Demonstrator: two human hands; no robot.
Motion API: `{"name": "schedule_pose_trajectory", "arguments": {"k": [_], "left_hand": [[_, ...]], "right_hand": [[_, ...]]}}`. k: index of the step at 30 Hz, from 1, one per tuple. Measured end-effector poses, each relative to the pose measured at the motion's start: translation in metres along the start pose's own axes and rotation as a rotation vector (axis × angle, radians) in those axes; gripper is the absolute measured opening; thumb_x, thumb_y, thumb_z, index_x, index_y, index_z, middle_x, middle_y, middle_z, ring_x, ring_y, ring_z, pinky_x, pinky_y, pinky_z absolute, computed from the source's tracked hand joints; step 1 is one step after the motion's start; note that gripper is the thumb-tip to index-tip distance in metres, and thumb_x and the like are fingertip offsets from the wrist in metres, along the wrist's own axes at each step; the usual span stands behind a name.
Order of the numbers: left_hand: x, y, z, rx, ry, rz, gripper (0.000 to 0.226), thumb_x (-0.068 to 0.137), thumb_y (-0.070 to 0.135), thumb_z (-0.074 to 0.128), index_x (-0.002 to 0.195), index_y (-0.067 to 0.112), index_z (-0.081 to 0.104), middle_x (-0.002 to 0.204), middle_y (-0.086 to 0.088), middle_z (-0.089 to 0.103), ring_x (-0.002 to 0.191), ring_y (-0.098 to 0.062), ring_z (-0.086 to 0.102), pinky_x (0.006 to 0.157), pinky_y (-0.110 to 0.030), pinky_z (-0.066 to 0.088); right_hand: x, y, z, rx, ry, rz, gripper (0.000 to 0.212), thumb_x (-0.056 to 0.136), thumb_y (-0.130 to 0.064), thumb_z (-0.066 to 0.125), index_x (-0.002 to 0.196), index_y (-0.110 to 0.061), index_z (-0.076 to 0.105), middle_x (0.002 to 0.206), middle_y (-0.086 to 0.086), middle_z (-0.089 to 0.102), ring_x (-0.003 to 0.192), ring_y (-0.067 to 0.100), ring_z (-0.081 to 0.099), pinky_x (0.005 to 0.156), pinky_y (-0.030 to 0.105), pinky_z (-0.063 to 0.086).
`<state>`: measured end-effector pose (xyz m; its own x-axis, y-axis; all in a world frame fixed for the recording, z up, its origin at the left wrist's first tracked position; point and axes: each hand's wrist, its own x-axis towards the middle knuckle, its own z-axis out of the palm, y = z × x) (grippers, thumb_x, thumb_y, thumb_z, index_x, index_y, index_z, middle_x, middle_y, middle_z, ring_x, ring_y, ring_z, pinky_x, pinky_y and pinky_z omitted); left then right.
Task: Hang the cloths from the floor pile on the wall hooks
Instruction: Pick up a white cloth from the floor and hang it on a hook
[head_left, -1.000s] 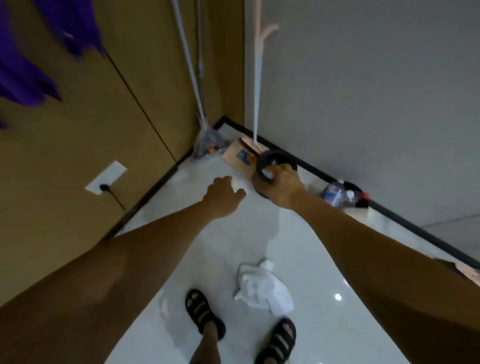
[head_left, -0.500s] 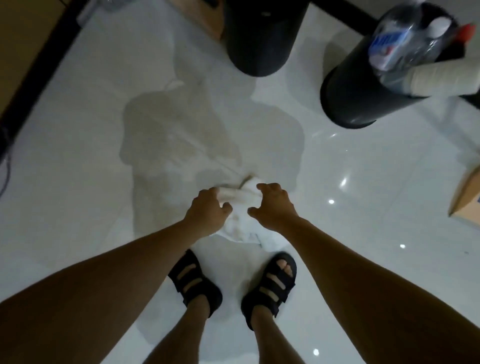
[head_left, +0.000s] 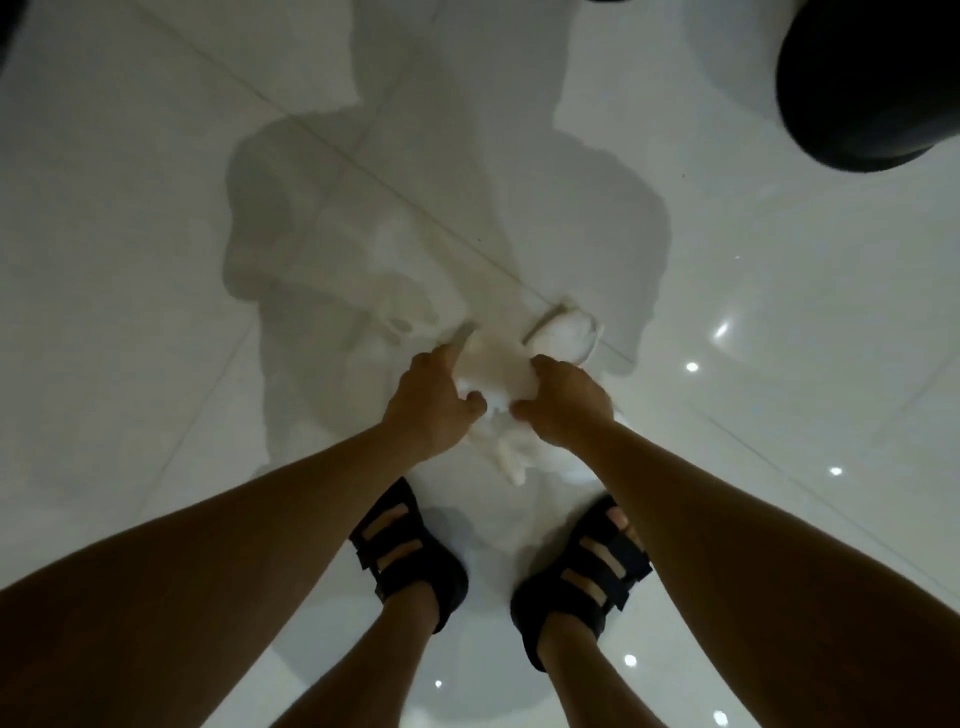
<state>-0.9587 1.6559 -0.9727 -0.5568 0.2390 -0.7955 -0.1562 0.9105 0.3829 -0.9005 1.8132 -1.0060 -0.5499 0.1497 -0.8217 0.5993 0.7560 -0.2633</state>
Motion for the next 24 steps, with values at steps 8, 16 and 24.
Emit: {"name": "schedule_pose_trajectory", "arguments": {"k": [8,16,24], "left_hand": [[-0.105,0.081,-0.117,0.335,-0.022,0.358,0.060,0.067,0.038,0.079,0.117,0.017,0.054,0.133,-0.006,0.051,0.132,-0.029,0.040,0.099,-0.039,0.043],[-0.277,0.199,-0.347,0.139,0.182,0.475,0.054,0.069,0.038,0.079,0.107,0.032,0.041,0.096,0.013,0.050,0.086,-0.013,0.053,0.057,-0.018,0.036],[-0.444,0.234,-0.540,0.173,0.252,0.299,0.038,0.077,0.022,0.074,0.110,0.008,0.063,0.112,-0.013,0.063,0.098,-0.025,0.060,0.087,-0.038,0.052]], "right_hand": [[-0.146,-0.077,-0.136,0.128,0.106,-0.262,0.044,0.071,-0.030,0.073,0.109,-0.027,0.053,0.103,-0.008,0.056,0.091,0.019,0.059,0.072,0.030,0.046],[-0.308,-0.169,-0.362,-0.272,0.296,-0.324,0.043,0.079,-0.050,0.066,0.116,-0.029,0.058,0.112,-0.001,0.066,0.102,0.023,0.061,0.085,0.036,0.049],[-0.494,-0.303,-0.544,0.175,0.912,-0.531,0.022,0.085,-0.021,0.064,0.105,-0.010,0.064,0.101,0.014,0.067,0.094,0.034,0.062,0.076,0.037,0.048]]}}
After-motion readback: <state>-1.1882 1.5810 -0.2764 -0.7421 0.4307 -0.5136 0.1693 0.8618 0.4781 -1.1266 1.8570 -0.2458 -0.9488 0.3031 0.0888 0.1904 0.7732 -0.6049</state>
